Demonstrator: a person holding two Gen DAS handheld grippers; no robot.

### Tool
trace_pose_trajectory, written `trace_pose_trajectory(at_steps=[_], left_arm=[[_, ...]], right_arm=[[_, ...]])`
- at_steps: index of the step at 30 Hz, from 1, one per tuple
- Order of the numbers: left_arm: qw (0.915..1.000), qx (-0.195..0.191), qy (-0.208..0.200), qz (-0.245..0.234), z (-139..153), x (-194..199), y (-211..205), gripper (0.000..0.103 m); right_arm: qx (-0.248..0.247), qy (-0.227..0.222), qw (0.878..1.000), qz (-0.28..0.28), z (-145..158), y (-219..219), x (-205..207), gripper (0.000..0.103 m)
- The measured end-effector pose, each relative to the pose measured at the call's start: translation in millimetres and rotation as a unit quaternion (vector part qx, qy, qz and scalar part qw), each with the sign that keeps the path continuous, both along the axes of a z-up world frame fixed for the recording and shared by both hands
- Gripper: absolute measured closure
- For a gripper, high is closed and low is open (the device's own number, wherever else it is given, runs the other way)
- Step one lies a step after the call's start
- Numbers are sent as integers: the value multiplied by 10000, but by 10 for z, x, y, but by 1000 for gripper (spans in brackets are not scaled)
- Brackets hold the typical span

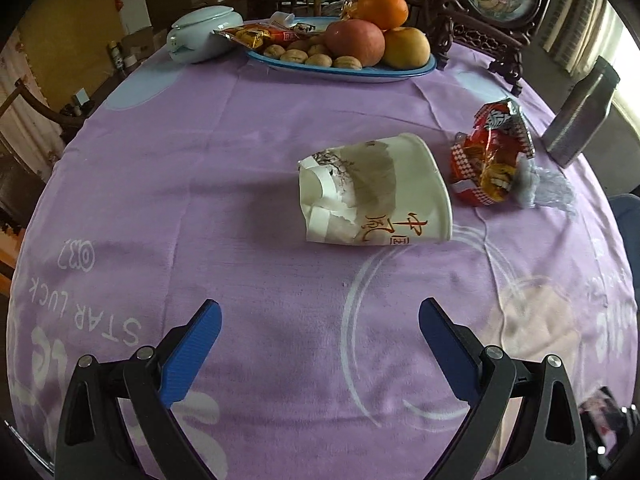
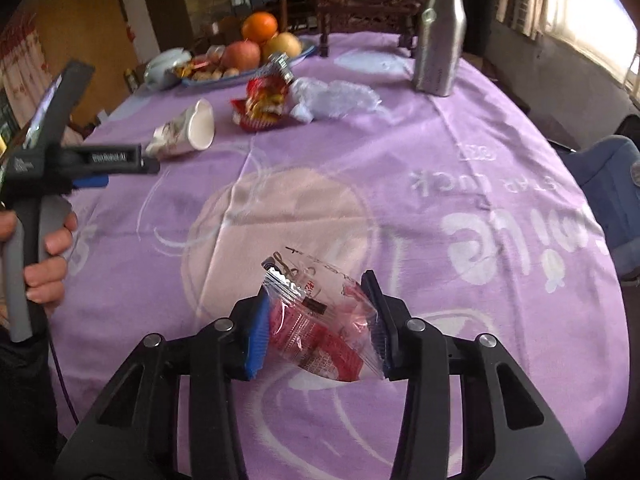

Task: Collect trash
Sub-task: 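Grasp the clear red-printed plastic bag with the right gripper, then grasp the white paper cup rim with the left gripper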

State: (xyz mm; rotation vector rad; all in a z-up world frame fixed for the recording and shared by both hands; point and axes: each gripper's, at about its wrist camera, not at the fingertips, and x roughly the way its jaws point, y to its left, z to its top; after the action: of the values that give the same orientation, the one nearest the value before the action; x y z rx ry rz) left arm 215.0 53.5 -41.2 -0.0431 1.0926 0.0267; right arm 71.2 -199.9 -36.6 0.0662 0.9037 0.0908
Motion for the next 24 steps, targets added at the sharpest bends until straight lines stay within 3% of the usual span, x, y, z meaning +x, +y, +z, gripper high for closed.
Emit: trace_pose_trajectory(at_steps=[4,10,13,17,24], left_arm=[[9995,-215,210,94,6,52,-11,6],[9993,161,227,251,54,216,-198,6],[9981,87,405,463,17,400,-226,6],[9960,-302,572,612,6,578,-221,6],[9956,-292,425,776,110,682,-239,6]], right_arm=[[131,-75,9999,-38,46,-133,-21,68],[364,-127,9993,2,52,-211,6,70],[417,-132,9990,114,59,-195,6,70],[517,-132,9985,145,48,-228,3,70],[575,-116,9981,196,39,-260,20,69]])
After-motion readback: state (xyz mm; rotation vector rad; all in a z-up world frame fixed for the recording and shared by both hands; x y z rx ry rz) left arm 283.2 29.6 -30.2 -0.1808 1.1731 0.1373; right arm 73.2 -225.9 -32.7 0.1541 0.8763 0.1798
